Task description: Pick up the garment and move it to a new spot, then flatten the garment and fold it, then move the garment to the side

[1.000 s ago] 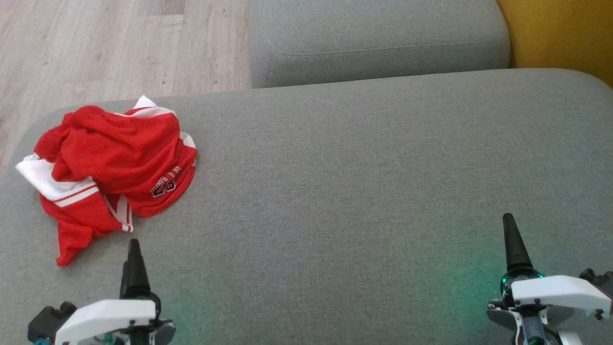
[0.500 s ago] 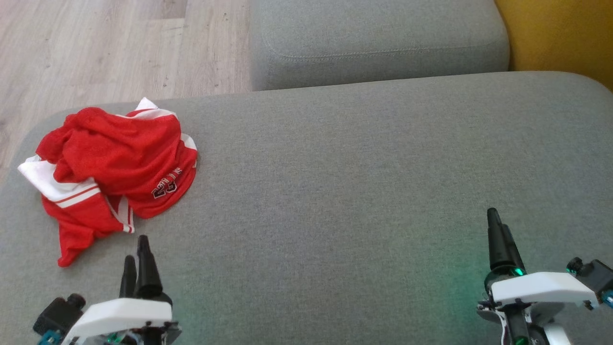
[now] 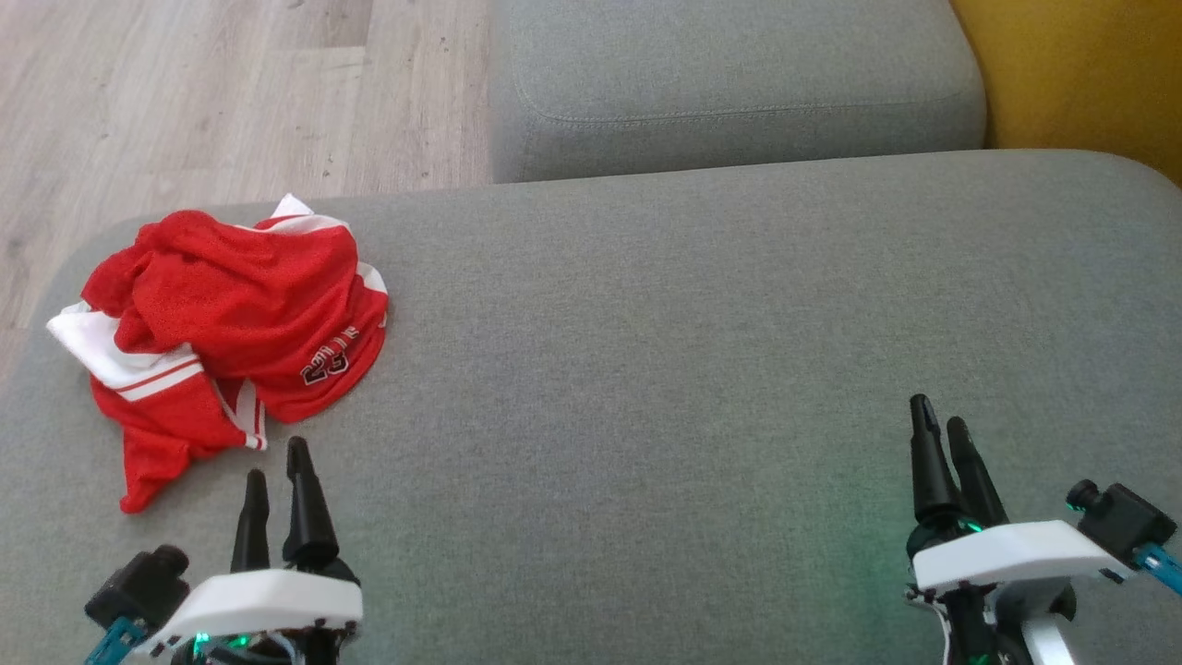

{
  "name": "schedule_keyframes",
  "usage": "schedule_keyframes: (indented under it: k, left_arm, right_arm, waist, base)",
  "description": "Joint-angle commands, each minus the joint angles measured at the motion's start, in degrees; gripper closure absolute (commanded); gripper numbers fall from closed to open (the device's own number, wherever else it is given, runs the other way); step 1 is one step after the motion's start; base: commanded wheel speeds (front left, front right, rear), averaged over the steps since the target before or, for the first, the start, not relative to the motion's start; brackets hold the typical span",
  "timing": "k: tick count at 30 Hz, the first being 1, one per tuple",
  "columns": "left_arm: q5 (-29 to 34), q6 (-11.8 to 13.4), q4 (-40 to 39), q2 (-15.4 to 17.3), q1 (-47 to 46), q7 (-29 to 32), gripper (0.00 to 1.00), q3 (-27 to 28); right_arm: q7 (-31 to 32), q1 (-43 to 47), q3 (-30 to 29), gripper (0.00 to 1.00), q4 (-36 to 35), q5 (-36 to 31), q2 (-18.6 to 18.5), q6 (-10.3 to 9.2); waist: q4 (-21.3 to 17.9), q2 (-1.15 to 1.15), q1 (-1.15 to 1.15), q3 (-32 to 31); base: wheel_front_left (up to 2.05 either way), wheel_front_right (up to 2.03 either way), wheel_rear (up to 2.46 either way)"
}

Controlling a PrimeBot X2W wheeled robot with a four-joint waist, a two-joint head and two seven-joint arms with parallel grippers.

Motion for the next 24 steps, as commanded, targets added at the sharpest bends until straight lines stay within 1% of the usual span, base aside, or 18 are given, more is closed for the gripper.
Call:
schedule_keyframes:
  k: [1,7,24]
  left_arm:
    - [2.1,0.1,-2.5,0.3,-1.1,-0.8,0.0,0.2]
    - [6.6,0.5,-3.6,0.3,-0.5,-1.9,0.0,-0.6]
    - [18.9,3.8,-5.4,0.3,0.1,-4.6,0.0,-2.4]
  right_arm:
    - [-0.8,-2.2,1.2,0.0,-2.3,-2.0,-0.4,-0.02]
    - [-1.8,-2.1,2.3,0.0,-3.0,-6.4,-0.4,-0.02]
    - [-4.5,-1.9,4.4,0.0,-4.1,-17.6,-0.5,-0.03]
  waist:
    - [0.0,0.0,0.0,-0.1]
    - [0.0,0.0,0.0,-0.4]
    - [0.1,0.0,0.0,-0.6]
  base:
    - [0.0,0.0,0.0]
    - [0.0,0.0,0.0]
    - [0.0,0.0,0.0]
